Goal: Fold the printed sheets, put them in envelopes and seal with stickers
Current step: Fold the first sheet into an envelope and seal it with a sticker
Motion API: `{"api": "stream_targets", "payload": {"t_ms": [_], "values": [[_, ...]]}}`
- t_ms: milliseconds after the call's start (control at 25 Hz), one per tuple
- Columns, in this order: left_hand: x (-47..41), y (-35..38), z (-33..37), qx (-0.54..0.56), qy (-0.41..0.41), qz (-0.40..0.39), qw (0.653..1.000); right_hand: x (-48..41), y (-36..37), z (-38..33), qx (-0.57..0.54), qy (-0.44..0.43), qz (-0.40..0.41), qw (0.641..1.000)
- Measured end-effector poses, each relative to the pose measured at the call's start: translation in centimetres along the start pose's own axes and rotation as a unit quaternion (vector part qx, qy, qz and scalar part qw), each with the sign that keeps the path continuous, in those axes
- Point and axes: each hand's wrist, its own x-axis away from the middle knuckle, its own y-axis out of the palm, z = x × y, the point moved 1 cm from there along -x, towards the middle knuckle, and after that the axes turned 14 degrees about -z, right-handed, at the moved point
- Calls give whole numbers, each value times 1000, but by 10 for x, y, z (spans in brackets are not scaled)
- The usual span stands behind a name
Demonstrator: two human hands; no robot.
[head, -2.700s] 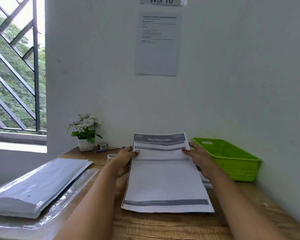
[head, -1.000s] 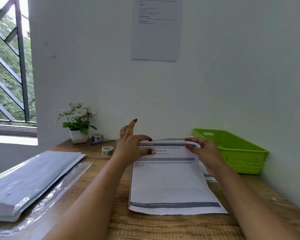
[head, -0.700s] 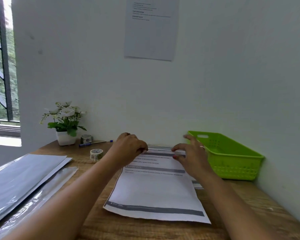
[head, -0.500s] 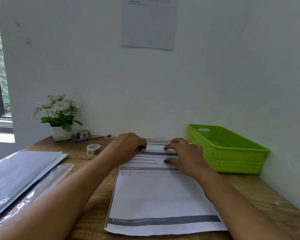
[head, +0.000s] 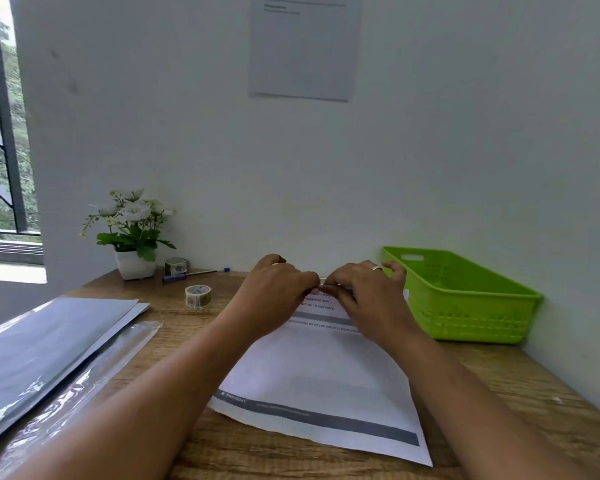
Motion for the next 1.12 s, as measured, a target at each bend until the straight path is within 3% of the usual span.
{"api": "stream_targets", "payload": {"t_ms": [120,320,600,760,1120], "values": [[-2,-3,-8,44,-19,-29,998,2,-11,19,25,27,5,999],[2,-7,-26,127,-39,-67,989,8,-26,54,-37,76,41,996],[5,-2,-27,100,-19,-119,988,9,-25,65,1,91,72,993],[9,-5,-37,115,-40,-111,986,9,-23,66,10,90,80,993],[9,-2,-33,146,-62,-251,955,8,-20,61,-12,122,-68,990]]}}
